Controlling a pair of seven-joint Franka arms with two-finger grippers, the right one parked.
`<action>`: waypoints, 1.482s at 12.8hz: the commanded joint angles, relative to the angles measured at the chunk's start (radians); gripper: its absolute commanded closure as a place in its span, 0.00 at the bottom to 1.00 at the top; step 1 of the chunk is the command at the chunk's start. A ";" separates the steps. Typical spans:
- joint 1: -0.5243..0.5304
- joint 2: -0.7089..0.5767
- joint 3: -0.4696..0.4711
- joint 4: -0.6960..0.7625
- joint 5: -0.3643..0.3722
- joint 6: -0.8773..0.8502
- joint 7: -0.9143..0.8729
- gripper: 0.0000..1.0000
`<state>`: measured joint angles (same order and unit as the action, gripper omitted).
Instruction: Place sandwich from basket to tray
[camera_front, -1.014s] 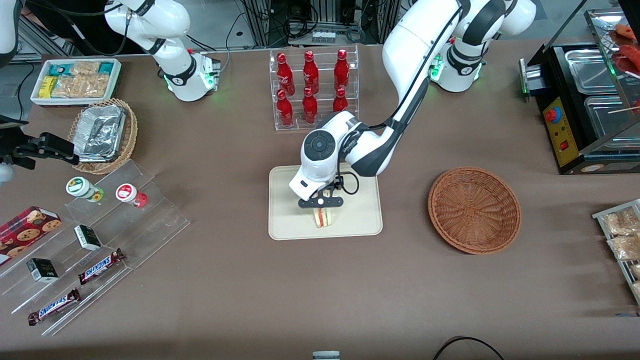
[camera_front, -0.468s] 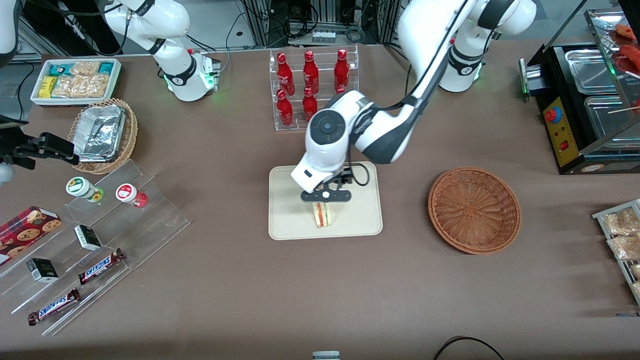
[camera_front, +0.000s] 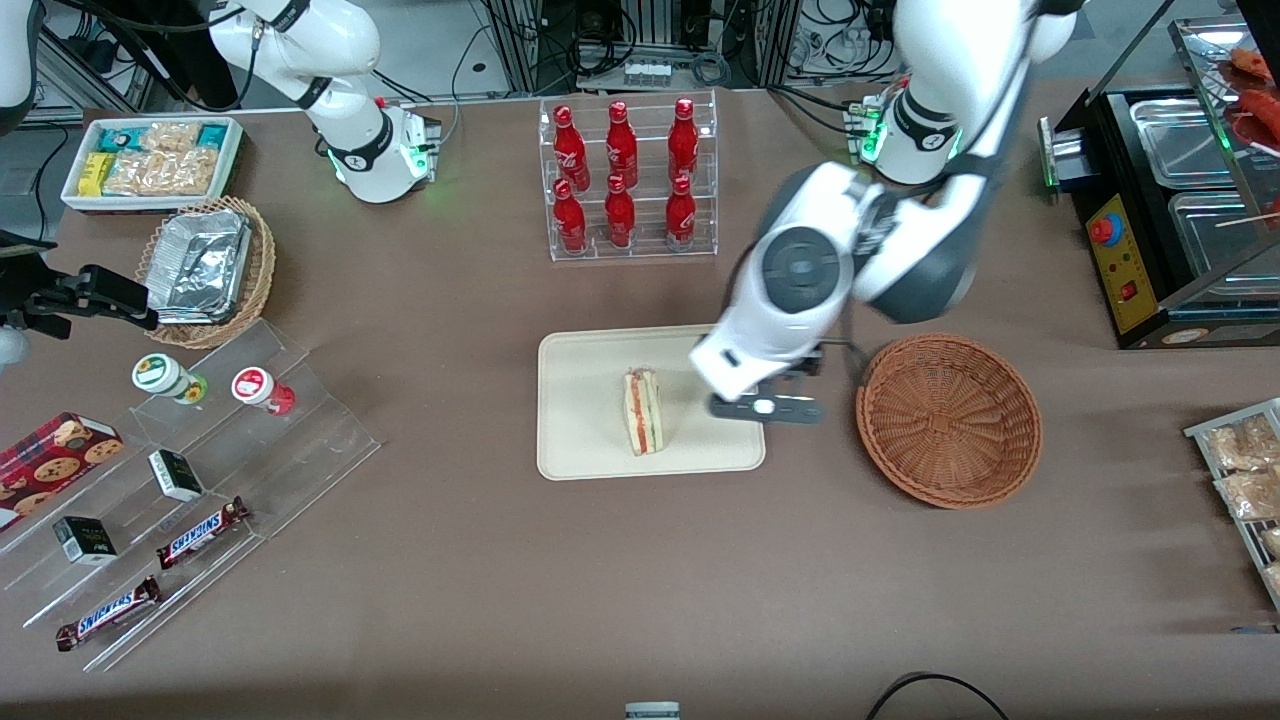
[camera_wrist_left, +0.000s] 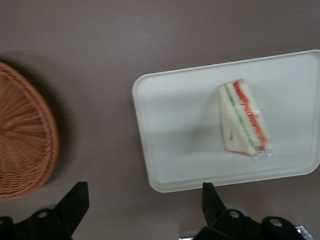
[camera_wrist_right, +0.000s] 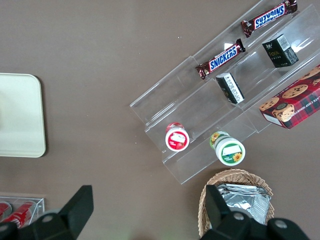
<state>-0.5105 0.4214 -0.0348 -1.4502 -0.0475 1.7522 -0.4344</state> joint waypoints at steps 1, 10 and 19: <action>0.082 -0.137 -0.008 -0.148 -0.014 0.000 0.119 0.00; 0.291 -0.361 -0.002 -0.295 0.009 -0.124 0.285 0.00; 0.486 -0.466 -0.120 -0.286 0.014 -0.273 0.350 0.00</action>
<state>-0.0681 0.0027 -0.1345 -1.7204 -0.0439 1.5124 -0.1222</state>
